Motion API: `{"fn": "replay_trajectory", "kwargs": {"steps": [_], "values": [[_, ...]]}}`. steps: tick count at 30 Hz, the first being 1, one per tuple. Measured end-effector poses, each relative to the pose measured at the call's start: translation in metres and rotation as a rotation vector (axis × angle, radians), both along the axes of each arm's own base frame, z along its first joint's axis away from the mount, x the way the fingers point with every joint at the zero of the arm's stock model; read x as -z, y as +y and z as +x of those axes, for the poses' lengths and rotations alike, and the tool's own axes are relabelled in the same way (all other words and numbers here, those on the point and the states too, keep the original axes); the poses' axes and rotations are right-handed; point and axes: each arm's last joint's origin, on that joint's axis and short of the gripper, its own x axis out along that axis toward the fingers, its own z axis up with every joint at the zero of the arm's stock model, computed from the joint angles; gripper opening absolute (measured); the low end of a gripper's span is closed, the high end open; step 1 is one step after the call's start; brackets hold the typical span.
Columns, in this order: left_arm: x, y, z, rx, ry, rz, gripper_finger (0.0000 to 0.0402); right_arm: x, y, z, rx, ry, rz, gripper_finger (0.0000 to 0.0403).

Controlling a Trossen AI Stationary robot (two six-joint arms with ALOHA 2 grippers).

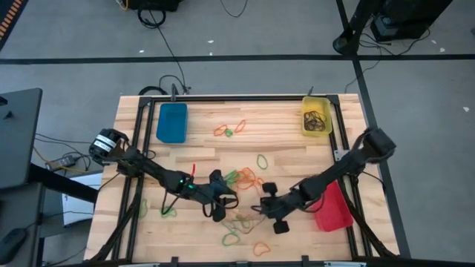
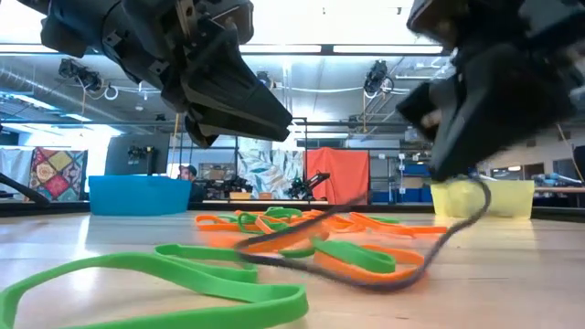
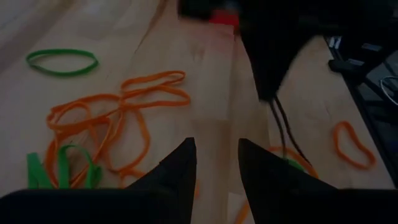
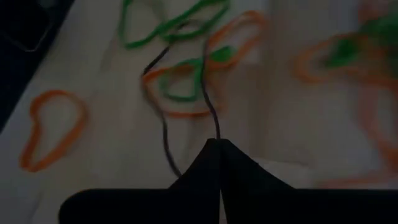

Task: Sort rubber bands into baskets
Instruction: Put the brown rubber band into the yellow bin

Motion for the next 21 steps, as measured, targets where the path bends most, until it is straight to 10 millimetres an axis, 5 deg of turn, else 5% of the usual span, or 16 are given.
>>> {"fn": "replay_trajectory", "kwargs": {"steps": [13,21], "values": [[0.001,0.001,0.000,-0.018,0.004,0.014,0.0124,-0.066,-0.039,-0.035,0.303,-0.121,-0.228,0.0005],[0.000,0.001,0.000,-0.026,-0.005,0.015,0.0124,-0.088,-0.063,-0.059,0.438,-0.132,-0.385,0.0005]]}}
